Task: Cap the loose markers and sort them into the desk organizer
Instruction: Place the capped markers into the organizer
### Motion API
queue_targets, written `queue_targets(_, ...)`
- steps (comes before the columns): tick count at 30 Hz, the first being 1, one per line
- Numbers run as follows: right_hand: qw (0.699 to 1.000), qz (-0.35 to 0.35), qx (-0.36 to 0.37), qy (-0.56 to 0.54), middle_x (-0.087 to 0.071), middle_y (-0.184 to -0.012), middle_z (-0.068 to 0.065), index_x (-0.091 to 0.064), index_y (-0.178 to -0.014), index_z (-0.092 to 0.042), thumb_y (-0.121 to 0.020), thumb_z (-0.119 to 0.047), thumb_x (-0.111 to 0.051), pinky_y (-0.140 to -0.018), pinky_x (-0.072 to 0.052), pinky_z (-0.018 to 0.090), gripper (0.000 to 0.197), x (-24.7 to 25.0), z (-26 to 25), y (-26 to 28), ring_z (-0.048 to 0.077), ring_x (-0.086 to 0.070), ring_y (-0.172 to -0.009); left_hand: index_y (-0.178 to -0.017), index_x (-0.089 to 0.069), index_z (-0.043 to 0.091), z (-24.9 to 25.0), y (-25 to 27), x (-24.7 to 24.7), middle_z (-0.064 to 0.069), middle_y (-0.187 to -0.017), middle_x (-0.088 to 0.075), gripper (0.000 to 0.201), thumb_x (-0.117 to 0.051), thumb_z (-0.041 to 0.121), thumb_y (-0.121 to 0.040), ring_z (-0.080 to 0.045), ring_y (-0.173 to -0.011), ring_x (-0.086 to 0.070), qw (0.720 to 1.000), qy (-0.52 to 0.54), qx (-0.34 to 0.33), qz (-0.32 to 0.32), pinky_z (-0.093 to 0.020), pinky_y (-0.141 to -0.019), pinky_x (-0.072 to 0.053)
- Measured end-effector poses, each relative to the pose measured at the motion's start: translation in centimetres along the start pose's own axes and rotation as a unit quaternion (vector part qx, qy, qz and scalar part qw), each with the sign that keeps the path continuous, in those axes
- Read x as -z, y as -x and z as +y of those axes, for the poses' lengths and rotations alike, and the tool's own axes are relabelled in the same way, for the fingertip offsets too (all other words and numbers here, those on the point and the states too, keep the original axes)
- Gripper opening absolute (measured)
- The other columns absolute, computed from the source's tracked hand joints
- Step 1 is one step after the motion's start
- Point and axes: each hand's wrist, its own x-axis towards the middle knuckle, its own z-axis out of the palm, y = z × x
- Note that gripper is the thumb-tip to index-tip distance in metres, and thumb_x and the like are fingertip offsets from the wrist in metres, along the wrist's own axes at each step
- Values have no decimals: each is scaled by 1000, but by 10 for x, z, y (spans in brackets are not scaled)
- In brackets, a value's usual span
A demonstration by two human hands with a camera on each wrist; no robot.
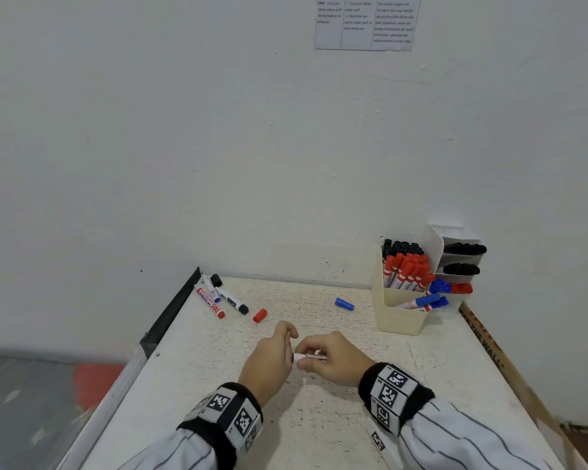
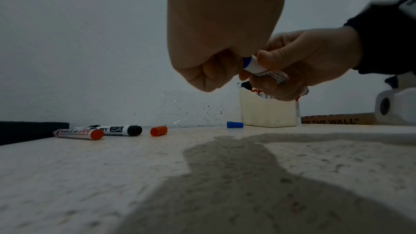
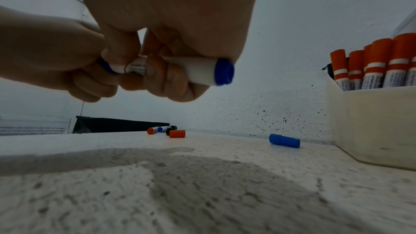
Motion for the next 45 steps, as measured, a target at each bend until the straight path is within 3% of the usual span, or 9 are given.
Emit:
queue_targets(8, 995, 1, -67, 77, -58, -84, -5, -60, -105, -19, -93, -30, -50, -80, -43, 32, 19, 13, -2, -13, 15, -55, -84, -114, -44, 18, 2, -27, 4, 3, -73, -53, 19, -31, 24, -101, -9, -67, -51, 998, 64, -14, 13, -17, -60, -38)
queue_targets(16, 953, 273, -123, 56, -51, -100, -1, -46, -121, -10, -94, -9, -47, -74, -37, 16, 27, 88, 12, -10, 10, -52, -86, -131, -46, 6, -39, -70, 0, -9, -134, -42, 36, -35, 21, -100, -20, -123, -42, 994, -82, 59, -49, -28, -105, -32)
queue_targets(19, 924, 365, -114, 25, -51, -108, 1, -32, -137, -15, -93, -2, -43, -84, -40, 22, 47, 114, 23, 2, 13, -53, -94, -139, -37, 8, -56, -81, -2, -10, -148, -29, 44, -35, 24, -99, -25, -135, -31, 975, -173, 89, -104, -34, -111, -29)
queue_targets(22, 896, 421, -124, 65, -48, -107, 4, -35, -134, -17, -92, -2, -46, -77, -43, 23, 46, 132, 36, 12, 14, -51, -88, -144, -30, 8, -61, -87, -4, -14, -153, -18, 51, -34, 28, -97, -30, -140, -23, 961, -224, 109, -121, -40, -115, -22)
queue_targets(26, 885, 439, -133, 79, -51, -90, 7, -43, -122, -12, -90, 0, -51, -58, -50, 19, 35, 142, 51, 19, 17, -52, -73, -140, -35, 5, -53, -92, -4, -14, -147, -31, 45, -36, 22, -98, -28, -135, -32, 962, -226, 106, -114, -36, -109, -29)
queue_targets(30, 875, 447, -129, 133, -47, -103, 8, -53, -106, -2, -83, 3, -61, -79, -33, 14, 25, 143, 63, 22, 13, -44, -93, -126, -47, 5, -53, -95, -2, -10, -129, -45, 34, -42, 13, -94, -25, -120, -45, 972, -189, 105, -91, -32, -103, -36)
queue_targets(35, 877, 419, -146, 186, -61, -102, 17, -63, -102, 2, -86, 2, -56, -88, -37, 26, 17, 139, 74, 17, 28, -55, -99, -115, -61, 3, -50, -92, -1, -14, -121, -57, 30, -42, 13, -95, -26, -114, -52, 974, -171, 129, -70, -26, -96, -37)
queue_targets(41, 814, 396, -237, 352, -63, -75, 14, -58, -87, -6, -81, -23, -69, -68, -40, 38, 20, 132, 63, 17, 33, -55, -80, -104, -64, 6, -54, -81, 1, -10, -107, -64, 24, -64, 15, -82, -19, -97, -58, 980, -100, 165, -49, -19, -82, -44)
queue_targets(45, 792, 385, -266, 393, -62, -82, 16, -60, -80, -5, -74, -20, -74, -67, -38, 39, 22, 131, 69, 16, 35, -53, -83, -92, -57, 15, -54, -72, 7, -6, -100, -59, 23, -72, 13, -75, -12, -82, -53, 983, -6, 183, -1, -14, -71, -38)
